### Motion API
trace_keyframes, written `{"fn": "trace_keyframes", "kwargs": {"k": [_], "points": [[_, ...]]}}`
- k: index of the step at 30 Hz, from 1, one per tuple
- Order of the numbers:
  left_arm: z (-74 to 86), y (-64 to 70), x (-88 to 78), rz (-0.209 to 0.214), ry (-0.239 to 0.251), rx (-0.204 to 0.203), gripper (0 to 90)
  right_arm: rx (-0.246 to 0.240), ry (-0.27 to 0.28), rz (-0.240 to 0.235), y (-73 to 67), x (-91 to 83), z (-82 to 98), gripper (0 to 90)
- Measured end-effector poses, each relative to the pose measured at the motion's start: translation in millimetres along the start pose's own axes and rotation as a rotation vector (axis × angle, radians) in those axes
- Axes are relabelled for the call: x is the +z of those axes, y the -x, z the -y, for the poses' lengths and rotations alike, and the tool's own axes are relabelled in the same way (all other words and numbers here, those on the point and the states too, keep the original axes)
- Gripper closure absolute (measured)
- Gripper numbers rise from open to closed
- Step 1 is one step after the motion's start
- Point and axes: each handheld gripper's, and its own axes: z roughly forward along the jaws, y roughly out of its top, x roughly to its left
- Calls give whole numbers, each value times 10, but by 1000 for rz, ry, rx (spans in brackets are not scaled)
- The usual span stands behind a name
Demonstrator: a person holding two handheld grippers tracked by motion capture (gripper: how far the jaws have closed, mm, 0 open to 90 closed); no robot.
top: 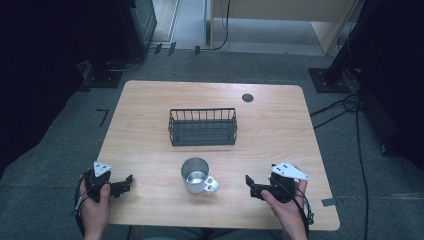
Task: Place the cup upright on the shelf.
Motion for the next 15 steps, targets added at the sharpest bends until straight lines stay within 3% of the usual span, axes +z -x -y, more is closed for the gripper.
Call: {"fn": "trace_keyframes", "kwargs": {"k": [15], "points": [[0, 0, 0, 0, 0, 0, 0, -27, -14, -79, -265, 132, -7, 4]]}}
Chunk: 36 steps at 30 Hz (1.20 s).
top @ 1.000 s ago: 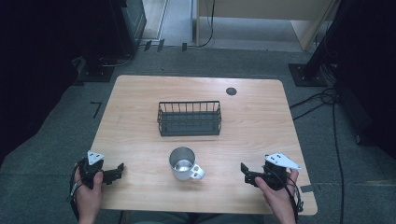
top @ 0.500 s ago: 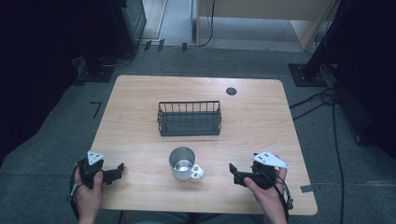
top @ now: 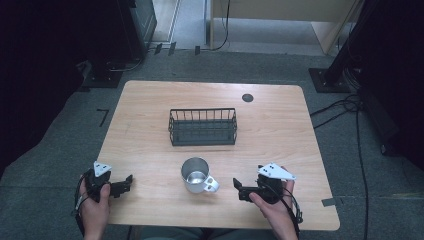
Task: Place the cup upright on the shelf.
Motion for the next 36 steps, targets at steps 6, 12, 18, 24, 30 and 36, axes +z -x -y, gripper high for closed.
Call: {"fn": "trace_keyframes", "kwargs": {"k": [6, 12, 18, 24, 30, 36], "points": [[0, 0, 0, 0, 0, 0, 0, -18, -16, -35, -108, 65, 8, 8], [0, 0, 0, 0, 0, 0, 0, -35, -23, -72, -220, 136, 23, 62], [0, 0, 0, 0, 0, 0, 0, -52, -36, -101, -304, 188, 40, 125], [0, 0, 0, 0, 0, 0, 0, -76, -48, -142, -367, 241, 64, 188], [0, 0, 0, 0, 0, 0, 0, -74, -56, -188, -386, 263, 75, 217], [0, 0, 0, 0, 0, 0, 0, -108, -69, -210, -457, 309, 106, 364]]}}
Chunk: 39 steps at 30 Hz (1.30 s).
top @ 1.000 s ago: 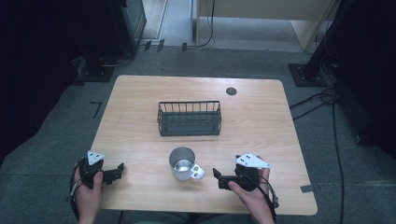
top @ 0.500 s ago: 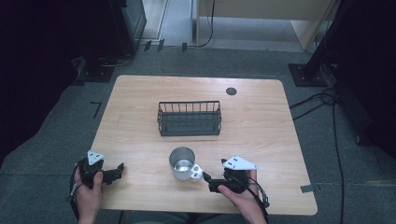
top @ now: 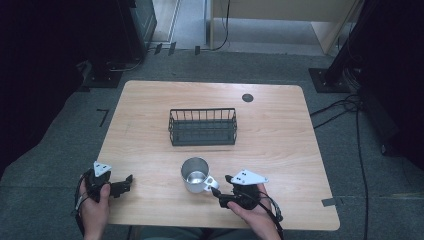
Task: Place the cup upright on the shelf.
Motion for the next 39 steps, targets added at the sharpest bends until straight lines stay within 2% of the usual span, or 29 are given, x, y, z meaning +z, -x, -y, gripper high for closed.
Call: {"fn": "trace_keyframes", "kwargs": {"k": [4, 9, 12, 14, 17, 18, 20, 21, 22, 25, 29, 30, 33, 35, 36, 37, 38, 39], "points": [[0, 0, 0, 0, 0, 0, 0, -14, -9, -6, -18, 40, 8, 431], [0, 0, 0, 0, 0, 0, 0, -26, -2, -39, -19, 118, 10, 546], [0, 0, 0, 0, 0, 0, 0, -49, 4, -17, -34, 151, 6, 565], [0, 0, 0, 0, 0, 0, 0, -49, 3, -4, -22, 165, 8, 570], [0, 0, 0, 0, 0, 0, 0, -43, 19, 43, -1, 163, 8, 585], [0, 0, 0, 0, 0, 0, 0, -43, 19, 43, -1, 163, 8, 585], [0, 0, 0, 0, 0, 0, 0, -38, 47, 117, -2, 166, 5, 604], [0, 0, 0, 0, 0, 0, 0, -38, 47, 117, -2, 166, 5, 604], [0, 0, 0, 0, 0, 0, 0, -24, 70, 174, 2, 180, 5, 621], [0, 0, 0, 0, 0, 0, 0, 4, 104, 215, 13, 207, 6, 675], [0, 0, 0, 0, 0, 0, 0, -11, 145, 310, -28, 296, 8, 697], [0, 0, 0, 0, 0, 0, 0, -11, 145, 310, -28, 296, 8, 697], [0, -1, 0, 0, 0, 0, 0, -23, 162, 373, -88, 389, 11, 745], [0, 0, 0, 0, 0, 0, 0, -19, 165, 376, -88, 391, 10, 750], [0, 0, 0, 0, 0, 0, 0, 7, 171, 384, -87, 391, 10, 757], [0, 0, 0, 0, 0, 0, 0, 7, 171, 384, -87, 391, 10, 757], [0, 0, 0, 0, 0, 0, 0, 15, 187, 406, -89, 386, 8, 773], [0, 0, 0, 0, 0, 0, 0, 15, 187, 406, -89, 386, 8, 773]]}}
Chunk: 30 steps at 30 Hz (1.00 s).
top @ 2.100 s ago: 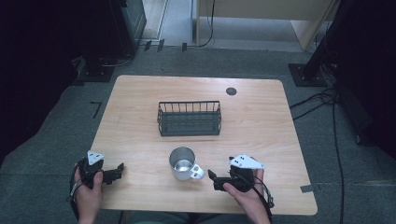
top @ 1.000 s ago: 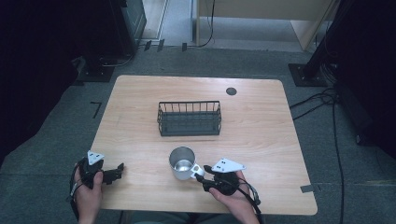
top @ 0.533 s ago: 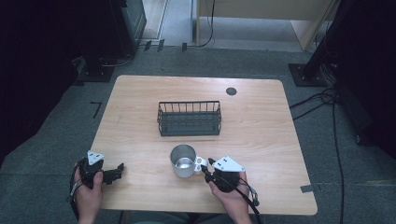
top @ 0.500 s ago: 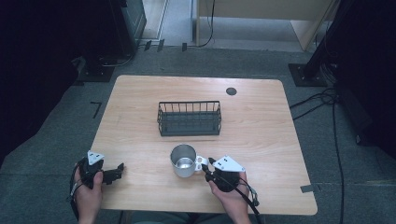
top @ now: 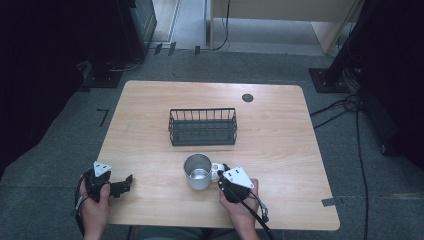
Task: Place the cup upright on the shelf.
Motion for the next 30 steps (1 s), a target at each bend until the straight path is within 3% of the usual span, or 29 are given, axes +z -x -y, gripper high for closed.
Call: {"fn": "trace_keyframes", "kwargs": {"k": [5, 10, 30], "points": [[0, 0, 0, 0, 0, 1, 0, 21, 54, 51, 50, -41, -66, 809], [0, 0, 0, 0, 0, 0, 0, -5, 60, 54, 79, -55, -74, 811], [0, 0, 0, 0, 0, 0, 0, 30, 105, 57, 165, -19, -367, 807]]}}
